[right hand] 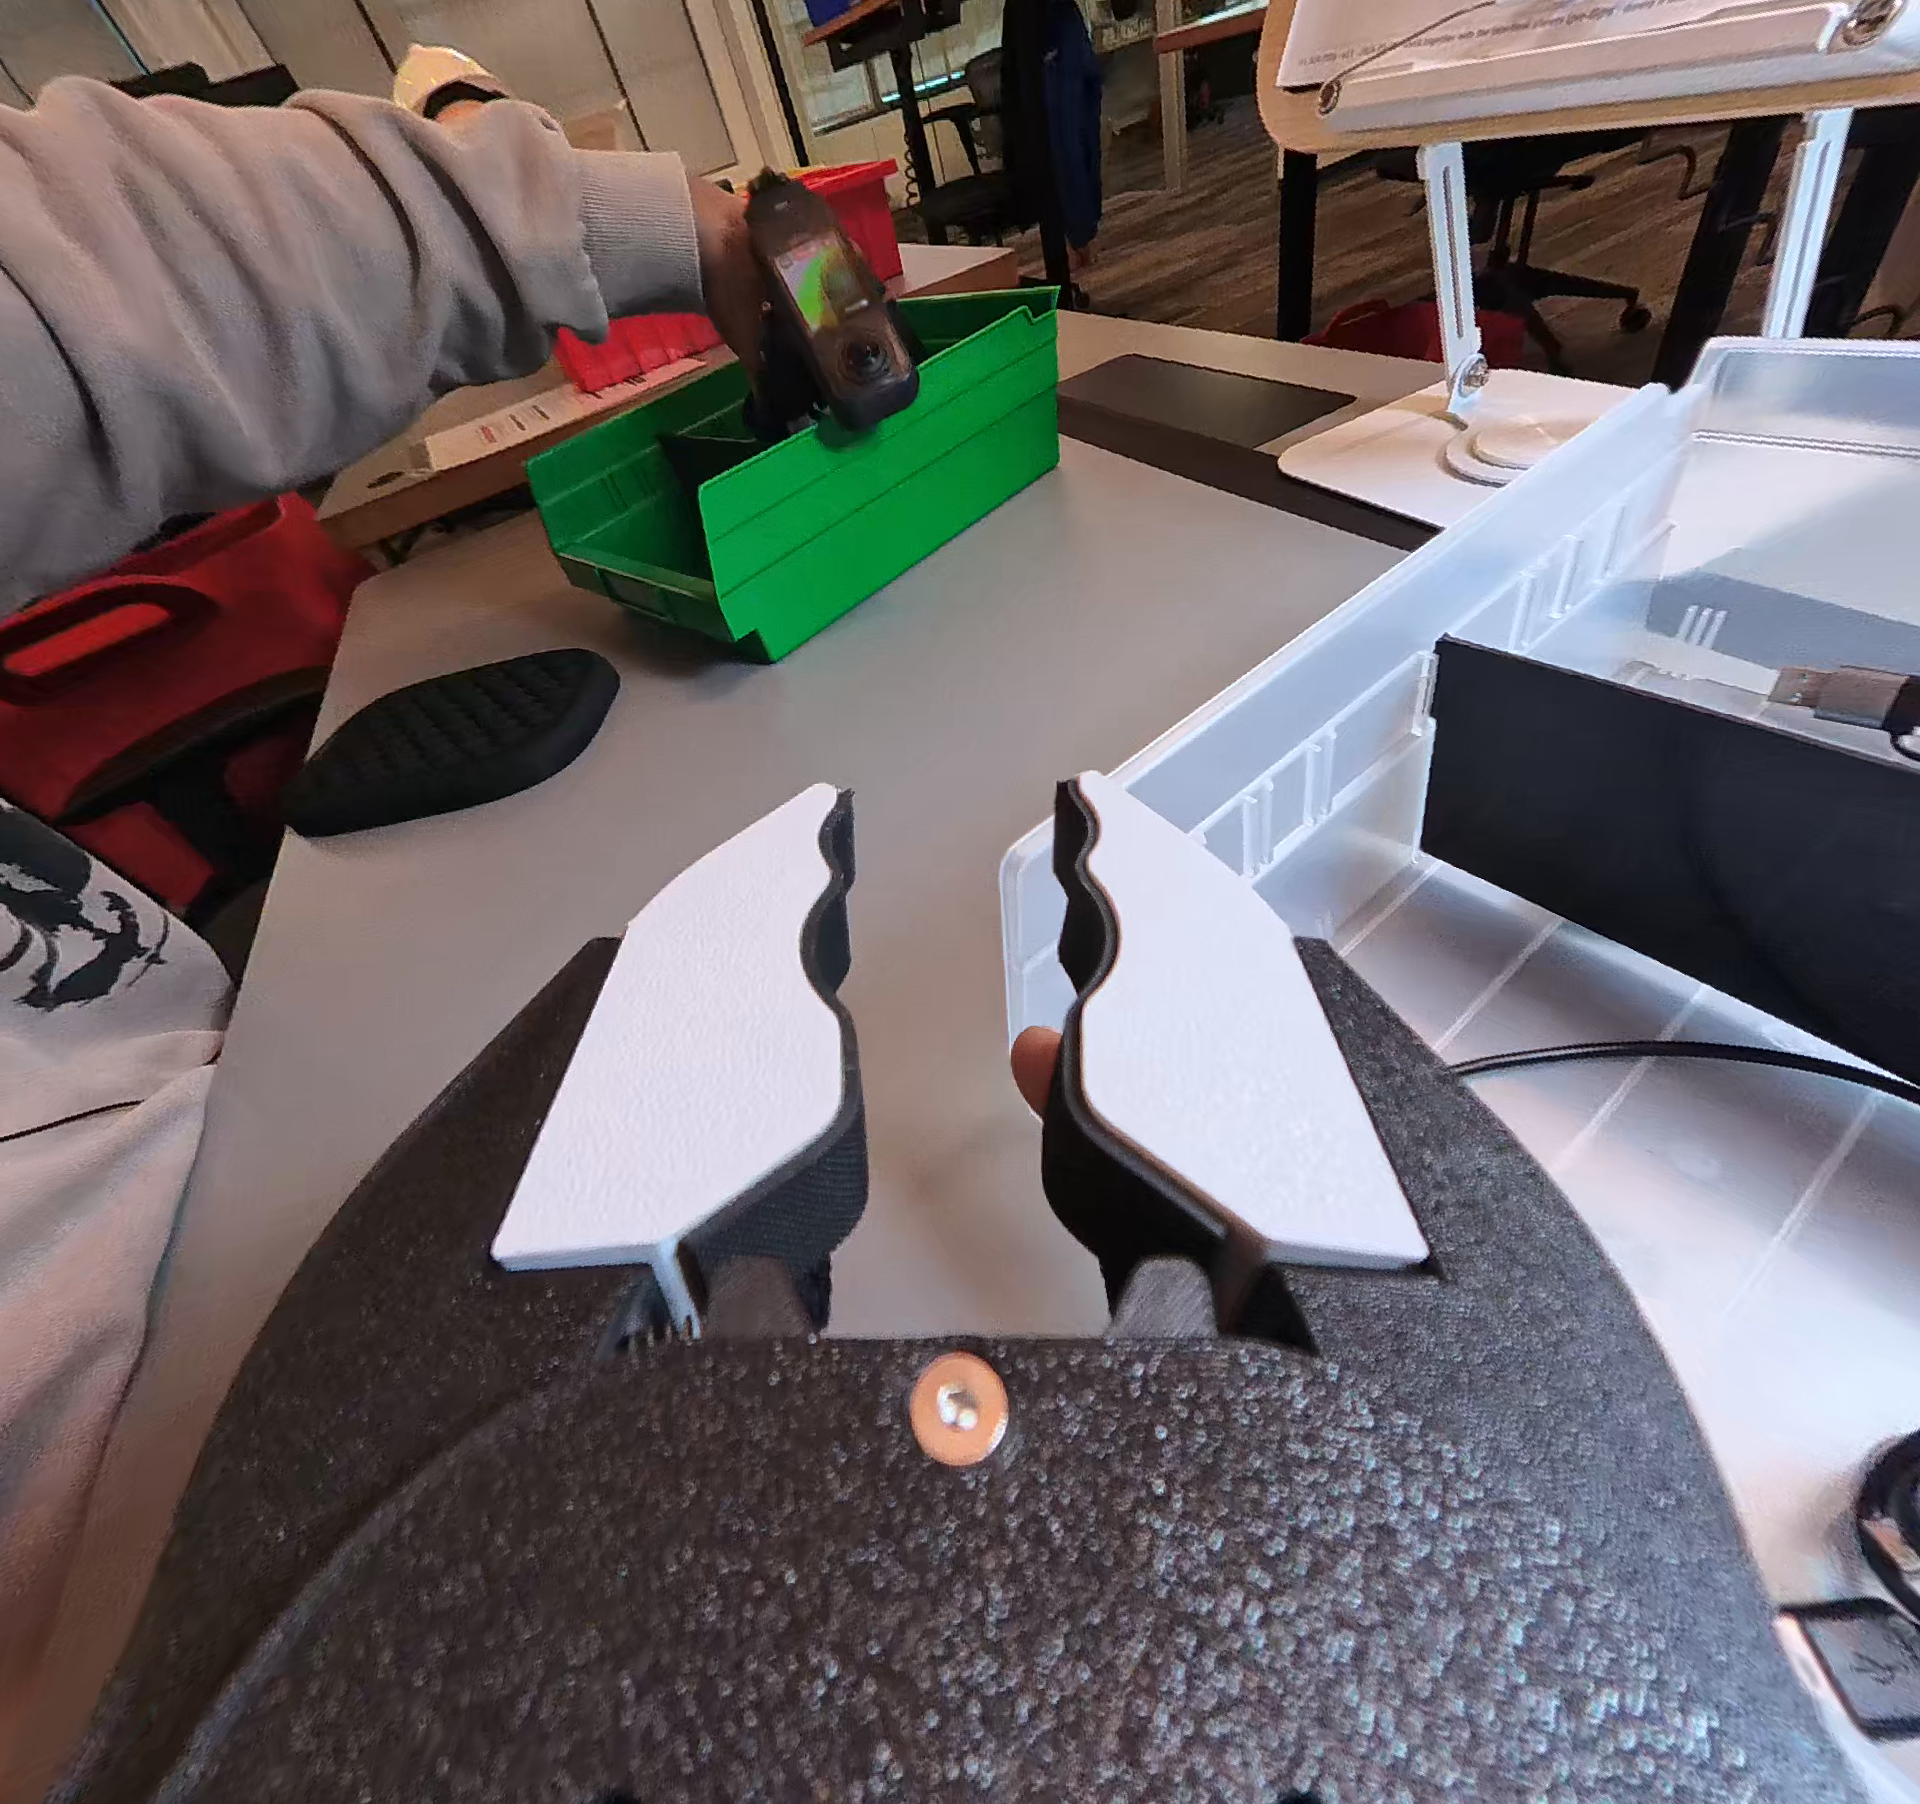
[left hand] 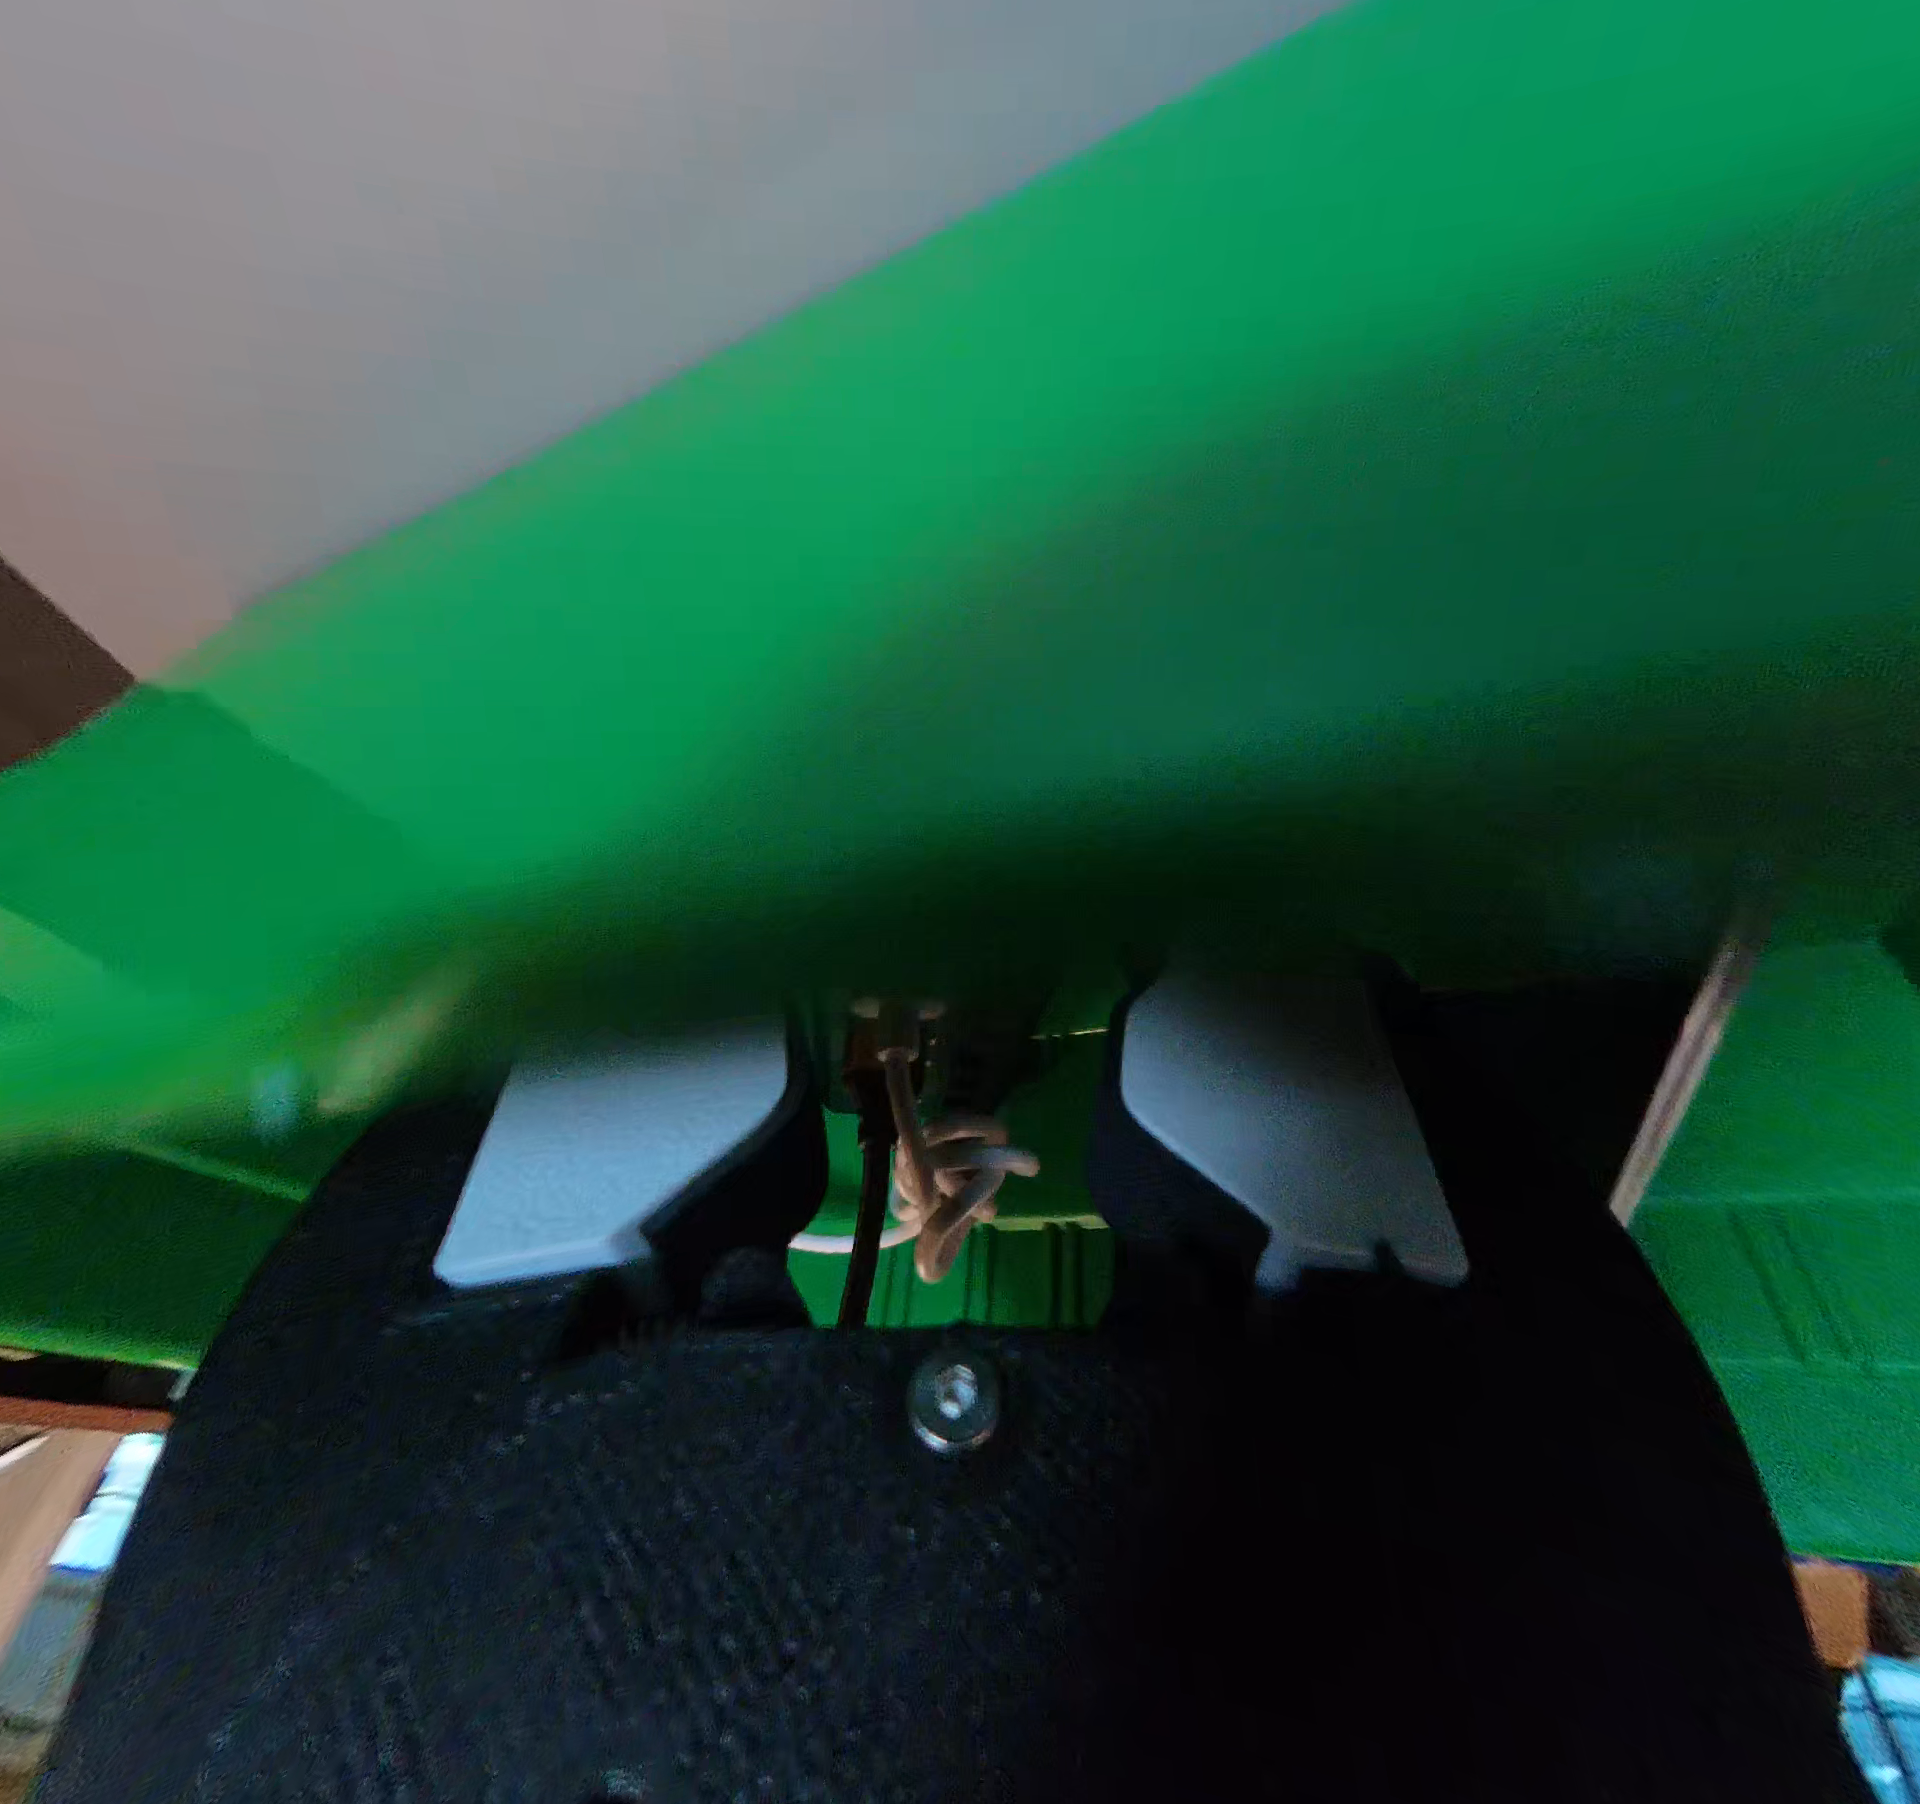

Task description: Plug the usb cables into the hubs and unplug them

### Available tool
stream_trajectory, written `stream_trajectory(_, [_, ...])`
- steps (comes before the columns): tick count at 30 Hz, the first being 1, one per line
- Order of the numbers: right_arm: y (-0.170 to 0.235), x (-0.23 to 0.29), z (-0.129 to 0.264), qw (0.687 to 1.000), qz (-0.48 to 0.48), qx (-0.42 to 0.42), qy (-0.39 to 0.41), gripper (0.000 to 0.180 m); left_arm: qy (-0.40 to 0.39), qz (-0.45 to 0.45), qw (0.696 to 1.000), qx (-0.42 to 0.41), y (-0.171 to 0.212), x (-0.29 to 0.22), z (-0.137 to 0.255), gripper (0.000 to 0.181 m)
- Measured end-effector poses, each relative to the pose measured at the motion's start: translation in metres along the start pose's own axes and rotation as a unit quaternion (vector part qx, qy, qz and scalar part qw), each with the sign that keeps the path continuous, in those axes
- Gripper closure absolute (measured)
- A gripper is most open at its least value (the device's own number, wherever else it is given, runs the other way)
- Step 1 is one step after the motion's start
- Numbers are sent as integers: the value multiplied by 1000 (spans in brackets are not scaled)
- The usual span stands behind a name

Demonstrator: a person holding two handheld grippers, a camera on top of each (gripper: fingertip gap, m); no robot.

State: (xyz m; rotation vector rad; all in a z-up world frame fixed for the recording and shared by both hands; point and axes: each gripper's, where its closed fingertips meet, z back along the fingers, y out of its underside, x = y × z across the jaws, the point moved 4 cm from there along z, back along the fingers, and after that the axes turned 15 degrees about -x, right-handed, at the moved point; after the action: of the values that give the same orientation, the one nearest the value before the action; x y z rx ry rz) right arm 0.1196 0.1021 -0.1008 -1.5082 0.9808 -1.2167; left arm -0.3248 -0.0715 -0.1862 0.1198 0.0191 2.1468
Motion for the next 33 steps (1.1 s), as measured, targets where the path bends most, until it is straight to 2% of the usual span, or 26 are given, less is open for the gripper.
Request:
stream_trajectory(1, [0, 1, 0, 1000, 2, 2, 0, 142, -4, 13, 1000, -10, 1, 0, 3, 119])
stream_trajectory(5, [0, 4, -1, 1000, 8, 4, -6, 142, -53, 50, 994, -76, 2, 1, 29, 119])
stream_trajectory(9, [3, 5, -3, 1000, 4, 9, -11, 142, -118, 96, 971, -186, 8, -2, 81, 120])
stream_trajectory(11, [5, 7, -4, 1000, 4, 14, -15, 142, -153, 119, 946, -258, 11, -6, 110, 120])
stream_trajectory(16, [12, 13, -10, 999, 8, 28, -28, 142, -227, 146, 862, -429, 12, -19, 165, 120])
stream_trajectory(21, [17, 21, -16, 999, 12, 37, -36, 142, -261, 122, 816, -501, -1, -36, 196, 119])
stream_trajectory(24, [13, 30, -19, 998, 17, 18, -51, 142, -271, 79, 793, -540, -24, -54, 226, 120])
stream_trajectory(27, [2, 46, -26, 997, 37, -8, -70, 140, -259, 20, 765, -590, -64, -80, 255, 121])
stream_trajectory(30, [-3, 64, -37, 993, 96, 0, -72, 131, -235, -46, 718, -653, -118, -114, 269, 121])
stream_trajectory(33, [-4, 83, -49, 985, 158, 16, -60, 116, -195, -82, 664, -718, -171, -141, 261, 121])
